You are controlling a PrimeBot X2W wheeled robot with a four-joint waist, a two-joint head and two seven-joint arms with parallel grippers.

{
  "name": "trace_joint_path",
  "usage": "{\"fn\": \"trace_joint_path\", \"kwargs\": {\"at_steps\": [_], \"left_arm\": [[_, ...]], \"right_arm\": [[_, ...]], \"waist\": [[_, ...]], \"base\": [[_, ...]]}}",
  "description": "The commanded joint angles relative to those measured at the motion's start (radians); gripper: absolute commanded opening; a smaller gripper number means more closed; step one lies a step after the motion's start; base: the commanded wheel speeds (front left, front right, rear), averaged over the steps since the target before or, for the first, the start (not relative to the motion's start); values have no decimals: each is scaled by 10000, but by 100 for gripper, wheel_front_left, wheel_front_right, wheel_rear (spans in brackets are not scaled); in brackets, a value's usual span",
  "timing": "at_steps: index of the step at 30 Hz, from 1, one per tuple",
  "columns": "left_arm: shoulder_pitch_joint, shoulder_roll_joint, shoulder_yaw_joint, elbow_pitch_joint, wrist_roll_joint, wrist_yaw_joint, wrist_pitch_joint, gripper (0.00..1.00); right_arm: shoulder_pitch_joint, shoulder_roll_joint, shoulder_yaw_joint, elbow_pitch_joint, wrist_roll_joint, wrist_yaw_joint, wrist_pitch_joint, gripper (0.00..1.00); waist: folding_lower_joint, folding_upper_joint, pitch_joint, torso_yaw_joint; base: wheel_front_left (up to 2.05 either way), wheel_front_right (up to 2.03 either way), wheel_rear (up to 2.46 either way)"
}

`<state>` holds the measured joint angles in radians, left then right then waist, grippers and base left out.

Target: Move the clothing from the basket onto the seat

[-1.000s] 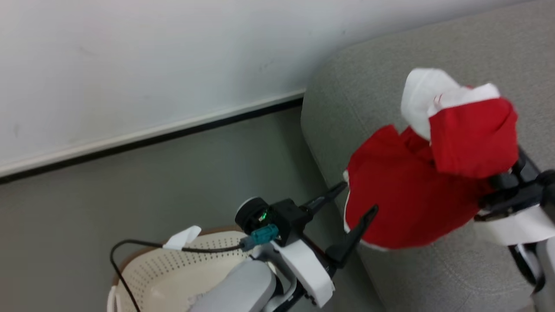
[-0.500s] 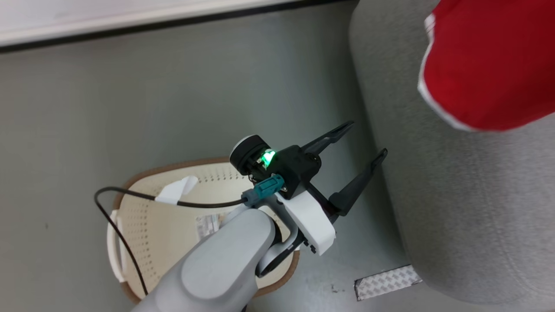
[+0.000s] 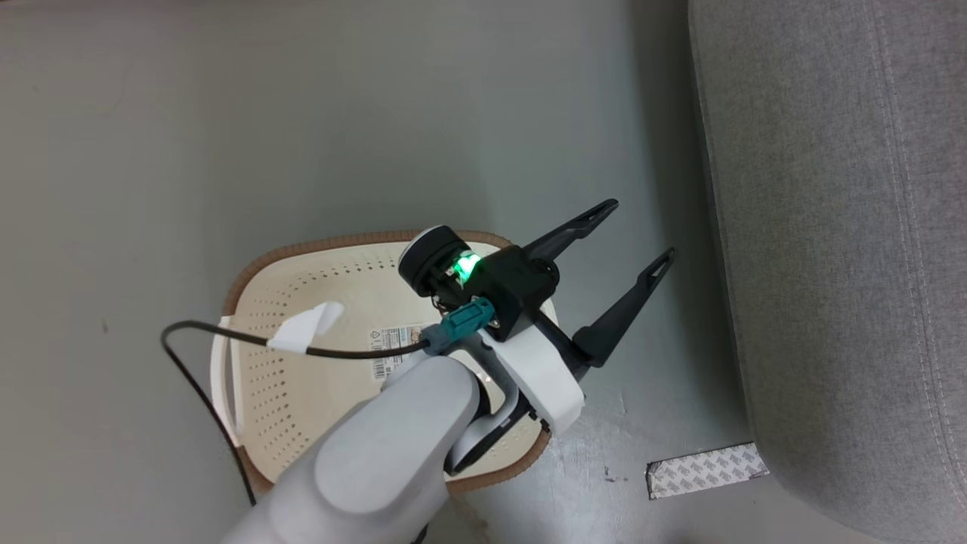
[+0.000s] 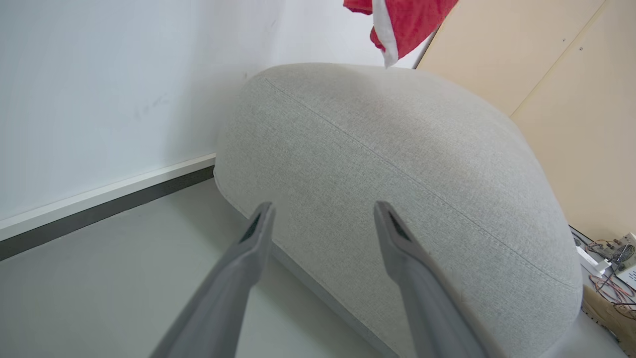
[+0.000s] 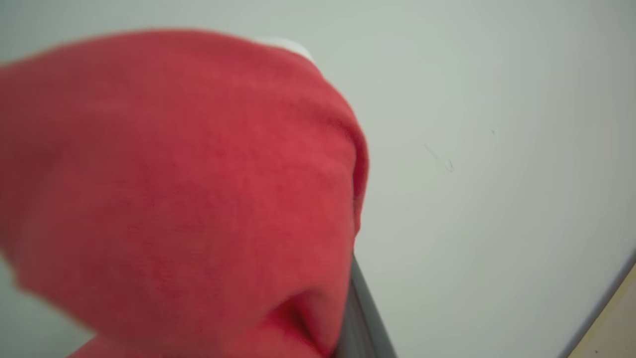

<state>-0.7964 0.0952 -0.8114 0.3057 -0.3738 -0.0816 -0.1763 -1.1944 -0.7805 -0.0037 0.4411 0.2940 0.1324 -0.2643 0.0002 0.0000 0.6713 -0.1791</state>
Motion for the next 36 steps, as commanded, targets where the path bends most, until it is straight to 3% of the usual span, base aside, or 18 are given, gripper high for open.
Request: {"fn": "trace_joint_path", "kwargs": {"at_steps": [1,5,10,16,23,31,33,34,35,36], "left_arm": [[-123,93,21,-28,53,34,17,100],[-294,217,47,-199,122,80,175,100],[-389,345,-10,-444,173,190,465,100],[-499,508,-33,-837,274,338,778,100],[-463,593,-14,-1297,291,575,931,100],[-73,506,103,-1523,-6,865,728,100],[-7,530,133,-1552,-72,900,672,100],[40,568,144,-1546,-113,906,647,100],[79,609,150,-1527,-138,899,634,100],[128,639,158,-1498,-174,896,620,100]], "right_arm": [[-275,-216,-6,262,104,-31,-2,0],[-650,-469,85,1247,298,-31,1,0],[-622,-305,-238,2268,321,-31,-2,0],[-90,326,-587,3649,138,-31,3,0],[414,1302,-1172,4971,-1075,-31,4,0],[421,1723,-1874,5593,-2027,-31,28,0],[401,1717,-1920,5631,-2218,-31,27,40],[408,1738,-1883,5654,-2287,-31,27,82],[418,1726,-1846,5667,-2306,-31,27,100],[439,1734,-1828,5661,-2309,-31,25,100]], "waist": [[-2,0,32,-30],[-2,0,381,-130],[-2,0,795,-181],[-2,0,1333,-107],[-2,0,1517,97],[-2,0,1251,170],[-2,0,1165,172],[-2,0,1105,157],[-2,0,1021,143],[-2,0,919,128]], "base": [[0,0,0],[0,0,0],[0,0,0],[0,0,0],[0,0,0],[0,0,0],[0,0,0],[0,0,0],[0,0,0],[0,0,0]]}}
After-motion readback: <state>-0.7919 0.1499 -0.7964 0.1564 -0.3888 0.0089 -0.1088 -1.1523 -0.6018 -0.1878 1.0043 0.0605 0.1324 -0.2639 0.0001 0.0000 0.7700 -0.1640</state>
